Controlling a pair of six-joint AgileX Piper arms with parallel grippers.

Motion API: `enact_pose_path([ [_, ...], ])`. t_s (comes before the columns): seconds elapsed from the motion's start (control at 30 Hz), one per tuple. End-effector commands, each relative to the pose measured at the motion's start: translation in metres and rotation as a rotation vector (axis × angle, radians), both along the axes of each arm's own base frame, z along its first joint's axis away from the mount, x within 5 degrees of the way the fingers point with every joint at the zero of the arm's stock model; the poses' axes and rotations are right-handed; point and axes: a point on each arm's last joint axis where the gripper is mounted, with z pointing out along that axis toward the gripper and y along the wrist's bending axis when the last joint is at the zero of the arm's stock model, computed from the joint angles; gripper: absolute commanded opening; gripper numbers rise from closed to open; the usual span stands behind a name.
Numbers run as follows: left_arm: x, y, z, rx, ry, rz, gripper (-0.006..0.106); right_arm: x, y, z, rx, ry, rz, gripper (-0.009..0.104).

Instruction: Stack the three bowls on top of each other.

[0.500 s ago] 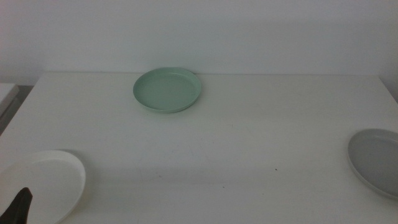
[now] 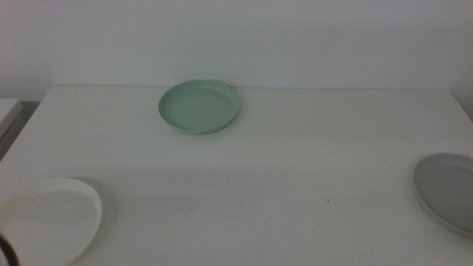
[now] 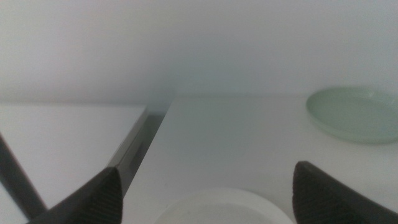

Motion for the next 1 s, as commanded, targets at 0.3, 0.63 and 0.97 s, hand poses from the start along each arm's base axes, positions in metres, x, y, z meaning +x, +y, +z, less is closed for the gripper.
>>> enact_pose_path([
  [0.3, 0.045, 0.005, 0.123, -0.080, 0.659, -0.031, 0.094, 0.000, 0.000, 0.000, -0.009, -0.009, 0.002, 0.093],
  [0.63, 0.089, 0.010, 0.104, -0.166, 0.886, -0.021, 0.094, 0.000, 0.000, 0.000, -0.009, -0.009, 0.002, 0.093],
  [0.97, 0.120, 0.040, 0.084, -0.116, 0.973, 0.107, 0.094, 0.000, 0.000, 0.000, -0.009, -0.009, 0.002, 0.093],
])
